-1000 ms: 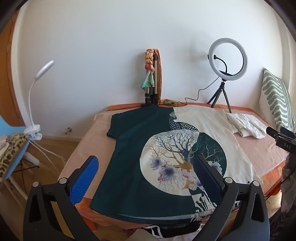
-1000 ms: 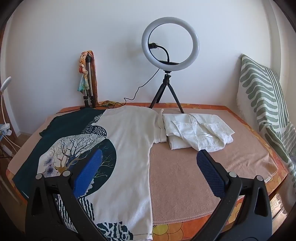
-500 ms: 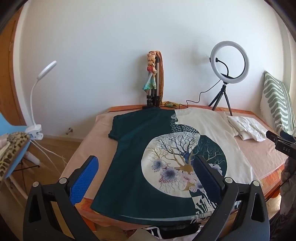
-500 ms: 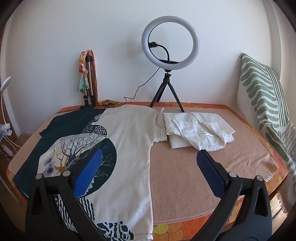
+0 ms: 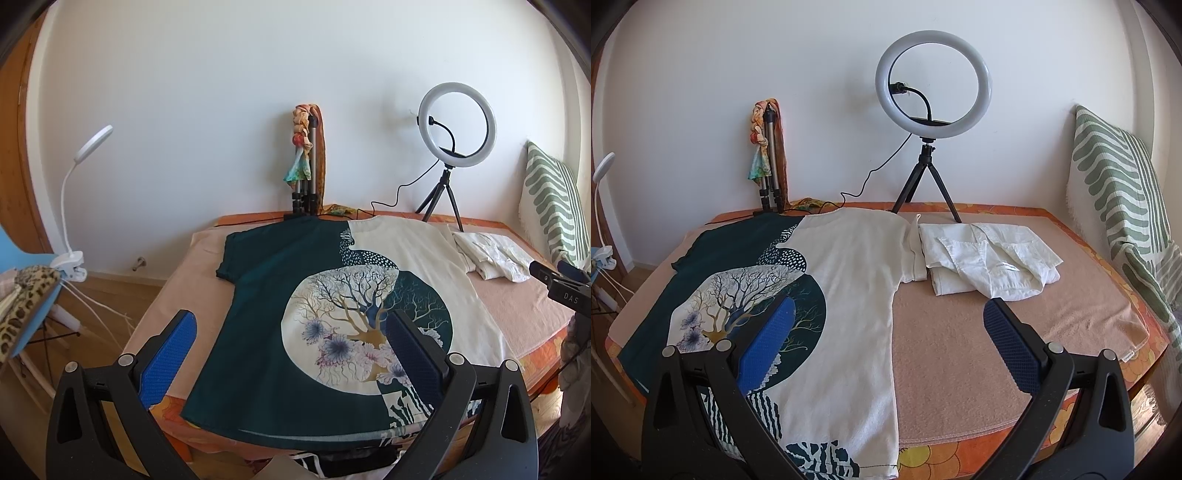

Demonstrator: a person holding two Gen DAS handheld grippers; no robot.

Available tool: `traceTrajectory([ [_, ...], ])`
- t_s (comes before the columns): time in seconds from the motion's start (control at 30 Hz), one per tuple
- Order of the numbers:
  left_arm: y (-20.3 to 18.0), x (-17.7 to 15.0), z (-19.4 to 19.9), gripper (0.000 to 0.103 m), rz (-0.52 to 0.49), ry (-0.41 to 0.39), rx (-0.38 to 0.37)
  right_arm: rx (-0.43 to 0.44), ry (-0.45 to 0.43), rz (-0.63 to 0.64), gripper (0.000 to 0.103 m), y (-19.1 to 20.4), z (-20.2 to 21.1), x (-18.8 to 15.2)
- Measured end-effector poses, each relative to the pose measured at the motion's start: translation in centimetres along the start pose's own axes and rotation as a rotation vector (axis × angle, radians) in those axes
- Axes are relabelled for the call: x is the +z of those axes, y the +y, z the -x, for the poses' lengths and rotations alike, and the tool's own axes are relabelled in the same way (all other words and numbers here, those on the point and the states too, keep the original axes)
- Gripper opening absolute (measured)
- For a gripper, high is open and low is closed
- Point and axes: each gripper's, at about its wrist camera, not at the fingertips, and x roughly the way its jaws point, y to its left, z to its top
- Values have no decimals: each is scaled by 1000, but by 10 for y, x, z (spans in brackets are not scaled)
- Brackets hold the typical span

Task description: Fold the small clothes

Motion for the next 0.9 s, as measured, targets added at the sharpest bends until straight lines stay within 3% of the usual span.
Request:
traceTrajectory([
  [0.9, -2, -1, 3, 102, -4, -8, 4, 5, 3, -3, 103, -1, 0, 0],
])
